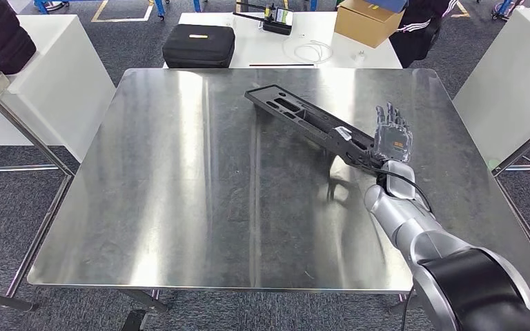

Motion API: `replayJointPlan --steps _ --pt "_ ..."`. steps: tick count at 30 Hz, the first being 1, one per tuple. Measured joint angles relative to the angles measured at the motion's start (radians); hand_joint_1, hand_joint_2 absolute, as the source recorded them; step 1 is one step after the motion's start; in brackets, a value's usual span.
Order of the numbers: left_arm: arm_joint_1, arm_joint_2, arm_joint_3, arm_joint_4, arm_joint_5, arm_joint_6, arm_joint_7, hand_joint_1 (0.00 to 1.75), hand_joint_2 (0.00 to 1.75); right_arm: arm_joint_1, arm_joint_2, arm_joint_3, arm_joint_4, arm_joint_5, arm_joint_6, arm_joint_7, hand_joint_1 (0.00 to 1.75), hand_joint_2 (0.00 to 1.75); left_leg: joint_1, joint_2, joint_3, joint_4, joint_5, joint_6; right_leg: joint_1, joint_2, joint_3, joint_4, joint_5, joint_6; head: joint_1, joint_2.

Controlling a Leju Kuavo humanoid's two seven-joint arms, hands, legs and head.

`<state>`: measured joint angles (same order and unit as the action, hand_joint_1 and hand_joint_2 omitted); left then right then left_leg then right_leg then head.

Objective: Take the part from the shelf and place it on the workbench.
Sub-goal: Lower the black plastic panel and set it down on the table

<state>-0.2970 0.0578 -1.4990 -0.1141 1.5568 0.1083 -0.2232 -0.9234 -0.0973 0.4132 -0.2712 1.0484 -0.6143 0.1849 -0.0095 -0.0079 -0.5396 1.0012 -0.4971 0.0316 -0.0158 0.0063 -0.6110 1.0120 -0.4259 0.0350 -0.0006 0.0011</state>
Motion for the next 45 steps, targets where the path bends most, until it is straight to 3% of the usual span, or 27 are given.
replayJointPlan --steps 11,15,20,24,29,34,41,45 --pt "0.0 0.0 -0.002 0.0 0.003 0.0 0.0 0.0 0.0 0.0 0.007 -0.009 0.0 0.002 0.018 -0.005 0.0 0.0 0.0 0.0 0.0 0.0 0.0 0.0 0.0 0.0 0.0 0.0 0.0 0.0 0.0 0.0" --pt "0.0 0.0 -0.004 0.0 0.006 0.0 0.0 0.0 0.0 -0.001 0.009 -0.016 0.0 -0.005 0.053 -0.02 0.0 1.75 0.0 0.0 0.0 0.0 0.0 0.0 0.0 0.0 0.0 0.0 0.0 0.0 0.0 0.0" --pt "0.0 0.0 -0.012 0.0 0.008 -0.001 0.001 0.0 0.0 -0.001 0.01 -0.023 0.0 -0.001 0.092 -0.033 0.0 1.75 0.0 0.0 0.0 0.0 0.0 0.0 0.0 0.0 0.0 0.0 0.0 0.0 0.0 0.0" --pt "0.0 0.0 -0.014 0.0 0.011 -0.002 0.001 0.0 0.0 -0.001 0.013 -0.034 0.0 -0.023 0.094 -0.066 0.0 0.0 0.0 0.0 0.0 0.0 0.0 0.0 0.0 0.0 0.0 0.0 0.0 0.0 0.0 0.0" --pt "0.0 -0.001 -0.014 0.0 0.014 0.001 0.007 0.0 0.0 -0.002 0.031 -0.117 -0.017 -0.179 0.107 -0.273 0.0 0.0 0.0 0.0 0.0 0.0 0.0 0.0 0.0 0.0 0.0 0.0 0.0 0.0 0.0 0.0" --pt "-0.001 -0.004 -0.015 0.0 0.014 0.014 0.015 0.0 0.0 -0.014 0.074 -0.236 -0.068 -0.333 0.183 -0.489 0.0 0.0 0.0 0.0 0.0 0.0 0.0 0.0 0.0 0.0 0.0 0.0 0.0 0.0 0.0 0.0" --pt "0.001 -0.006 -0.012 0.0 0.014 0.017 0.014 0.0 0.0 -0.037 0.127 -0.295 -0.124 -0.416 0.297 -0.615 0.0 0.0 0.0 0.0 0.0 0.0 0.0 0.0 0.0 0.0 0.001 0.0 0.0 0.0 0.0 0.0" --pt "0.003 -0.005 -0.01 0.0 0.014 0.017 0.009 0.0 0.0 -0.039 0.15 -0.3 -0.14 -0.436 0.312 -0.639 0.0 0.0 0.0 0.0 0.001 0.0 0.0 0.0 0.0 0.0 0.001 0.0 0.0 0.0 0.0 0.0"
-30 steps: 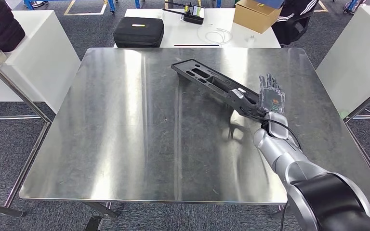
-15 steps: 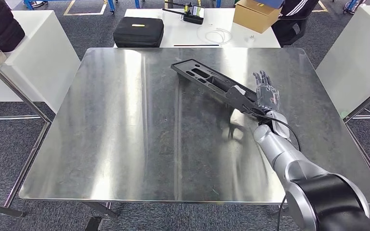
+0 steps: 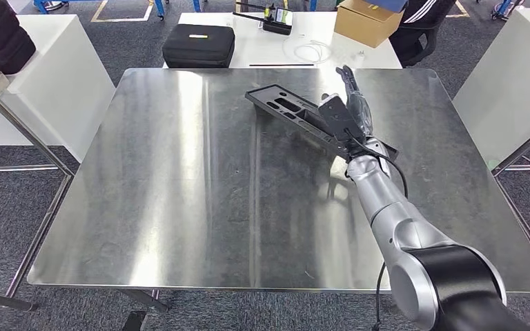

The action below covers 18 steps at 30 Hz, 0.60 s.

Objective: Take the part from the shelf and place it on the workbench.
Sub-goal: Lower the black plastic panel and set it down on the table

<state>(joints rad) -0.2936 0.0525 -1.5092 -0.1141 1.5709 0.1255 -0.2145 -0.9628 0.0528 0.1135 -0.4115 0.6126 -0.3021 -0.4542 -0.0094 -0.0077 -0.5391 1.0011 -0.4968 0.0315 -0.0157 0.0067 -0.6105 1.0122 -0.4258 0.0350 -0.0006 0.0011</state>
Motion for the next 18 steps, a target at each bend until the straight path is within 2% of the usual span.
replayJointPlan --steps 6,9,11,14,16,18 --pt "0.002 0.001 0.0 0.0 0.0 0.0 -0.003 0.0 0.0 -0.001 0.014 -0.003 -0.007 -0.006 0.005 -0.004 0.0 0.0 0.0 0.0 0.0 0.0 0.0 0.0 0.0 0.0 0.0 0.0 0.0 0.0 0.0 0.0" --pt "0.005 0.003 0.004 0.0 0.0 0.0 -0.004 0.0 0.0 0.001 0.019 -0.005 -0.014 -0.053 0.067 -0.036 0.0 0.0 0.0 0.0 0.0 0.0 0.0 0.0 0.0 0.0 0.0 0.0 0.0 0.0 0.0 0.0" --pt "0.008 0.005 0.012 0.0 0.0 0.001 -0.006 0.0 0.0 0.006 0.027 -0.005 -0.027 -0.109 0.159 -0.073 0.0 0.0 0.0 0.001 0.0 0.0 0.0 0.0 0.0 0.001 0.0 0.0 0.0 0.0 0.0 0.0" --pt "0.015 0.009 0.026 0.0 0.0 0.004 -0.012 0.0 0.0 0.034 0.04 0.009 -0.076 -0.231 0.368 -0.132 0.0 0.0 0.0 0.001 0.0 0.0 0.0 0.0 0.0 0.0 0.0 0.0 0.0 0.0 0.0 0.0" --pt "0.021 0.012 0.034 0.0 0.001 0.004 -0.015 0.0 0.0 0.069 0.046 0.038 -0.133 -0.33 0.482 -0.147 0.0 0.0 0.001 0.0 0.0 0.0 0.0 0.0 0.001 0.0 0.0 0.0 0.0 0.0 0.0 0.0" --pt "0.025 0.016 0.04 0.0 0.001 0.004 -0.016 0.0 0.0 0.11 0.045 0.08 -0.206 -0.432 0.556 -0.14 0.0 0.0 0.001 0.0 0.0 0.0 0.0 0.0 0.001 0.0 0.0 0.0 0.0 0.0 0.0 0.0"
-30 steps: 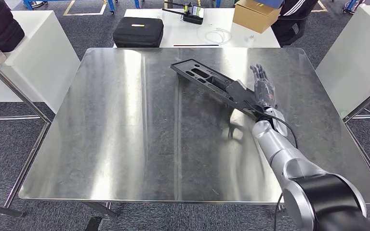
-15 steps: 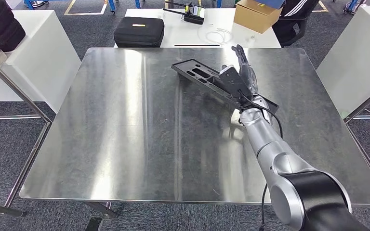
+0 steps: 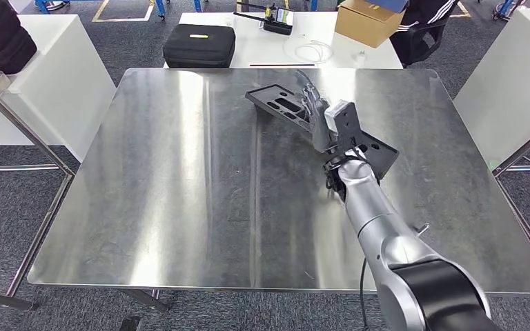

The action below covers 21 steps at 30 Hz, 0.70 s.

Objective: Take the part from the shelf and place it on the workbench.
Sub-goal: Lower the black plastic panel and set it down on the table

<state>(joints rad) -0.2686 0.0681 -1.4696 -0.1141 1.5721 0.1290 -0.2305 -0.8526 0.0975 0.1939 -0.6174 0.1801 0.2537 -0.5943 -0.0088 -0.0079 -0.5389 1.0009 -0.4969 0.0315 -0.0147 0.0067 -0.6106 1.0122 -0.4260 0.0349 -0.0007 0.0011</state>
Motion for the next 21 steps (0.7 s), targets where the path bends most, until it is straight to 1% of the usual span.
replayJointPlan --steps 3,6,9,11,14,17,21 --pt "0.003 0.005 0.002 0.0 0.0 -0.001 -0.004 0.0 0.0 0.069 -0.014 0.08 -0.132 -0.142 0.066 0.012 0.0 0.0 0.0 0.0 0.0 0.0 0.0 0.0 0.0 0.0 0.0 0.0 0.0 0.0 0.0 0.0" --pt "0.004 0.008 0.002 0.0 0.0 -0.001 -0.008 0.0 0.0 0.143 -0.035 0.148 -0.271 -0.247 0.095 0.011 0.0 0.0 0.0 0.0 0.0 0.0 0.0 0.0 0.0 0.0 0.0 0.0 0.0 0.0 0.0 0.0" --pt "0.005 0.008 0.001 0.0 0.0 0.004 -0.008 0.0 0.0 0.233 -0.059 0.198 -0.428 -0.332 0.119 -0.012 0.0 0.0 -0.001 0.0 0.0 0.0 0.0 0.0 -0.001 0.0 0.0 0.0 0.0 0.0 0.0 0.0" --pt "0.006 0.008 0.001 0.0 0.0 0.008 -0.008 0.0 0.0 0.294 -0.074 0.222 -0.529 -0.356 0.124 -0.025 0.0 0.0 -0.001 0.0 0.0 0.0 -0.001 0.0 -0.001 0.0 0.0 0.0 0.0 0.0 0.0 0.0" --pt "0.008 0.009 0.001 0.0 0.0 0.009 -0.009 0.0 0.0 0.358 -0.092 0.246 -0.634 -0.363 0.124 -0.031 0.0 0.0 -0.001 0.0 0.0 0.0 -0.001 0.0 -0.001 0.0 0.0 0.0 0.0 0.0 0.0 0.0" --pt "0.008 0.009 0.001 0.0 0.0 0.009 -0.009 0.0 0.0 0.387 -0.105 0.258 -0.694 -0.364 0.124 -0.032 0.0 0.0 -0.001 0.0 0.0 0.0 -0.001 0.0 -0.001 0.0 0.0 0.0 0.0 0.0 0.0 0.0" --pt "0.008 0.009 0.001 0.0 0.0 0.009 -0.009 0.0 0.0 0.403 -0.116 0.269 -0.736 -0.364 0.124 -0.032 0.0 0.0 -0.001 0.0 0.0 0.0 -0.001 0.0 -0.001 0.0 0.0 0.0 0.0 0.0 0.0 0.0"
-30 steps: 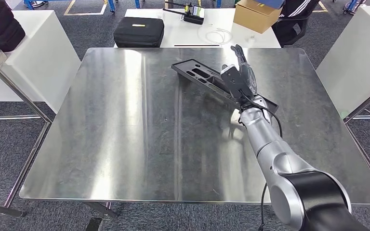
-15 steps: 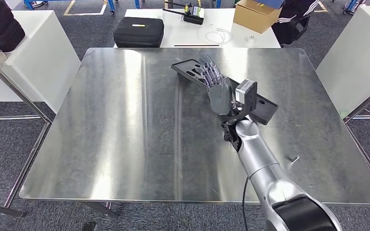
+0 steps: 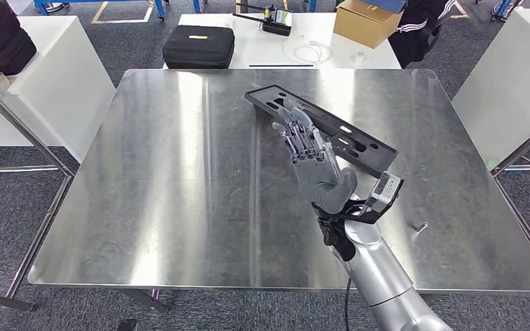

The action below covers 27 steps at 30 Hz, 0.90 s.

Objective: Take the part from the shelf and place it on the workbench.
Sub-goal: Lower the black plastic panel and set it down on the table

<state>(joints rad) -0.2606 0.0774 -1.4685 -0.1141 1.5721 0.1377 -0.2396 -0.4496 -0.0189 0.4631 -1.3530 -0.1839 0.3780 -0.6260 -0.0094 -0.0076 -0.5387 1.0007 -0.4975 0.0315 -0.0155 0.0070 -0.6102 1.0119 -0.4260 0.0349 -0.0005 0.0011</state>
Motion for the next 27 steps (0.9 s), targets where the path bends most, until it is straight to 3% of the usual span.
replayJointPlan --steps 8,18,27 --pt "0.004 0.0 0.007 0.0 0.0 0.003 -0.011 0.0 0.0 0.041 -0.008 0.006 -0.051 -0.014 0.006 -0.018 0.0 0.0 0.0 0.0 0.0 0.0 0.0 0.0 0.0 0.0 0.0 0.0 0.0 0.0 0.0 0.0" --pt "0.039 0.007 0.063 0.0 0.0 0.002 -0.043 0.0 0.0 0.259 -0.021 -0.035 -0.238 0.018 0.044 -0.047 0.0 0.0 0.0 0.0 -0.001 0.0 -0.002 0.001 0.0 0.0 0.0 0.0 -0.001 0.0 0.0 0.0" --pt "0.052 0.005 0.092 0.0 0.0 0.0 -0.049 0.0 0.0 0.332 0.022 -0.107 -0.298 0.031 0.107 -0.009 0.0 0.0 0.0 0.0 0.0 0.0 -0.002 0.001 0.0 0.0 0.0 -0.001 -0.001 0.0 0.0 0.0"
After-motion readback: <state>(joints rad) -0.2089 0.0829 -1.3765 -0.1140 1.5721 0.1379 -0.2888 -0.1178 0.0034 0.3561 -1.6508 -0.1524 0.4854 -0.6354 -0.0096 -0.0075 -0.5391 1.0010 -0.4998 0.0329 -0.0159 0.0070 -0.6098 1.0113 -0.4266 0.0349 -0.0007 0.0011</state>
